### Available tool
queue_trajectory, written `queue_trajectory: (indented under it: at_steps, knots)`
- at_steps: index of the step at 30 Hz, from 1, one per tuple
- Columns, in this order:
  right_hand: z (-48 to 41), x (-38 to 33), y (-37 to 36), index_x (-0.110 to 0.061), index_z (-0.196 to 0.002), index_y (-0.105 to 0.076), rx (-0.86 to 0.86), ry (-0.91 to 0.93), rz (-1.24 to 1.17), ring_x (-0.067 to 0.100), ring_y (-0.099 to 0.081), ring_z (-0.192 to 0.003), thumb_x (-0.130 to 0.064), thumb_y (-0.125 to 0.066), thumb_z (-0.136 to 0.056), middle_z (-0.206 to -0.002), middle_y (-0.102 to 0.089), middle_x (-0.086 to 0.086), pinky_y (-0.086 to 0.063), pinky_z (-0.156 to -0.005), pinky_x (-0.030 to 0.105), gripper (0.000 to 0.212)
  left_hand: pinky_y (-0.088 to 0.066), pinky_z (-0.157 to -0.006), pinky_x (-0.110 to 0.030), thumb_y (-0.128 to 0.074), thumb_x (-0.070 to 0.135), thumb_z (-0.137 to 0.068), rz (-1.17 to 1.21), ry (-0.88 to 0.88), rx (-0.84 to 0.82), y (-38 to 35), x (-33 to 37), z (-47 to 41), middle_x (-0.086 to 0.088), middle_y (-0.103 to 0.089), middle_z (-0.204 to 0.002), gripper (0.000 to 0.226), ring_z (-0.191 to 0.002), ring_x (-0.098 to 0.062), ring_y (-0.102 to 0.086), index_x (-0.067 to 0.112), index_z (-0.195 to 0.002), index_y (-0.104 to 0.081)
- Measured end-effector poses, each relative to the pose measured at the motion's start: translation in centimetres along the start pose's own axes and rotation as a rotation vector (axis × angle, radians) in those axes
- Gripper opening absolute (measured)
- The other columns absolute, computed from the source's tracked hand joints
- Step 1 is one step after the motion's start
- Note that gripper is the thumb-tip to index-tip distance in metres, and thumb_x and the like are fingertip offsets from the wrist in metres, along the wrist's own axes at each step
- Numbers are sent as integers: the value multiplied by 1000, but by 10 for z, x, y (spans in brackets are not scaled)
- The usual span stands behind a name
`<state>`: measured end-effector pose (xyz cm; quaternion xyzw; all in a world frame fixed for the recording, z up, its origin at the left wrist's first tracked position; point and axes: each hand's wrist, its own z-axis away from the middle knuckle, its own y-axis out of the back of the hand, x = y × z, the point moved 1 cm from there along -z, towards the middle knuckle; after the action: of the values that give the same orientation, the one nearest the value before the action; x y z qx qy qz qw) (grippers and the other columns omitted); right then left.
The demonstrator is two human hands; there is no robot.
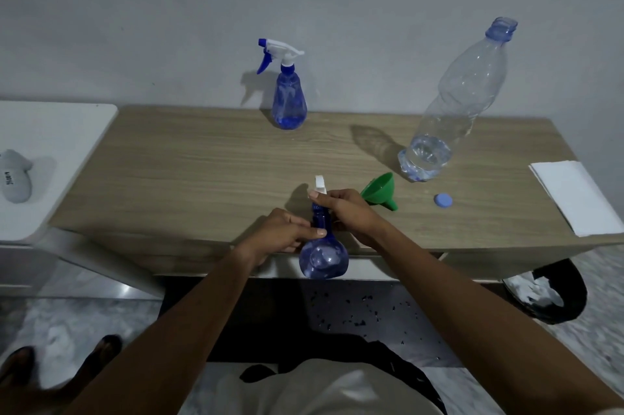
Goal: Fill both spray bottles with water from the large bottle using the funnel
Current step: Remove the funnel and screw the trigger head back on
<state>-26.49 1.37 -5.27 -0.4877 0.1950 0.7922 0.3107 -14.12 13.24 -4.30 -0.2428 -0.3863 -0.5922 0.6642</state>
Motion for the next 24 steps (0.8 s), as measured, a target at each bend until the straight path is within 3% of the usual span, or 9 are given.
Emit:
queue_trajectory:
  at_steps: [3,8,13,18,24]
  knots:
    - [1,2,-1,-9,-80,-65,6,9,-3,15,-57,-59,-40,-75,-90,-69,-62,8,-48,-59,26,35,-55,-102,-39,-86,30,-77,-7,3,-2,0,-1,1,-7,-80,-98,27,-104,-24,-73,14,-99,-80]
    - [2,5,-5,-8,-83,-66,3,12,-35,29,-56,-77,-41,-79,-87,-79,-62,16,-45,-74,41,36,-56,-98,-36,-87,28,-76,-14,-5,6,1,-5,1,-6,-80,-97,28,-103,-23,-74,12,-99,-80]
    - [4,7,-4,-13,-73,-65,-12,10,-35,23,-59,-67,-42,-78,-87,-69,-65,8,-47,-70,36,35,-55,-98,-35,-86,34,-77,-43,-8,-13,3,-7,1,-2,-80,-96,31,-103,-19,-73,15,-101,-80]
    - [5,6,-5,-9,-84,-67,-12,10,-52,28,-59,-74,-47,-81,-81,-72,-65,10,-45,-75,42,40,-55,-99,-36,-87,33,-76,-41,-3,-11,5,-9,-3,-1,-80,-95,28,-103,-20,-73,16,-98,-80]
    - [7,5,-3,-8,-86,-69,-25,0,-26,20,-65,-70,-41,-78,-88,-72,-69,6,-51,-76,37,34,-56,-94,-32,-88,34,-74,-60,-1,-15,5,-11,-6,2,-80,-96,38,-103,-17,-73,14,-105,-79]
